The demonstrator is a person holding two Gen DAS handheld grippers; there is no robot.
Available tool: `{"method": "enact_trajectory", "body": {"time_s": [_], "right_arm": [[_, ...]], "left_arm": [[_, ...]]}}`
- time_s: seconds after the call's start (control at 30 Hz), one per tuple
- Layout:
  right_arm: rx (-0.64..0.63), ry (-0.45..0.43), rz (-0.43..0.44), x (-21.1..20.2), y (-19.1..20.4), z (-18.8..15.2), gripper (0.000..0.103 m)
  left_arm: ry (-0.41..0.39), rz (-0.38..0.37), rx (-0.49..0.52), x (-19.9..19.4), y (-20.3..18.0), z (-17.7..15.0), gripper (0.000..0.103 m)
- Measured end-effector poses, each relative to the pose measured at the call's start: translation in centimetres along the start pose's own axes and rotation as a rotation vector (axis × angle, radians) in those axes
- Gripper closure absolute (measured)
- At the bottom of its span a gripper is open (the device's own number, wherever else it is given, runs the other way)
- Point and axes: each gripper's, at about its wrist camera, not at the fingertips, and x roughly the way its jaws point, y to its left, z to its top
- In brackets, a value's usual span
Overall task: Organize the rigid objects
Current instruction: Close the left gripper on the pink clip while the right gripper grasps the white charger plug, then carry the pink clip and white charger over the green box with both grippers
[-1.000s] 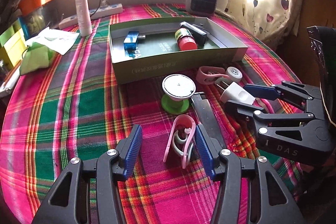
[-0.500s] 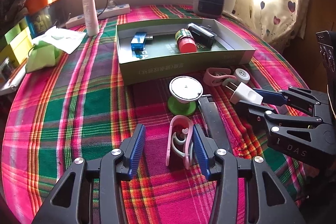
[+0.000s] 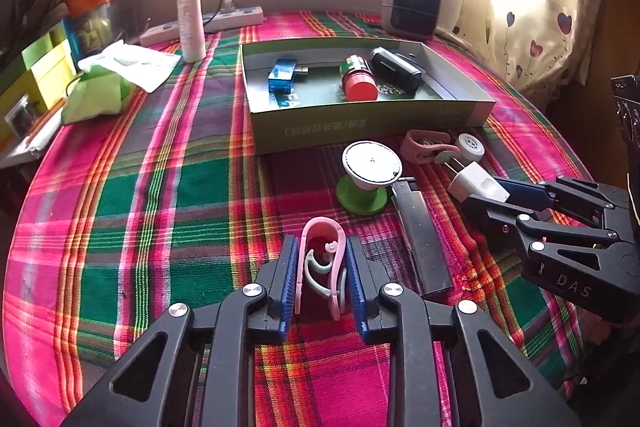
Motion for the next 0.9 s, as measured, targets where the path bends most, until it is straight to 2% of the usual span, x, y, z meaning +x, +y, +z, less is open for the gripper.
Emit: {"method": "enact_trajectory", "body": {"time_s": [0.9], "right_arm": [[0.009,-0.013,0.012,-0.52,-0.01,-0.3,0.068]], "left_arm": [[-0.023,-0.023,-0.021,-0.87,0.33,0.08,0.081]]}}
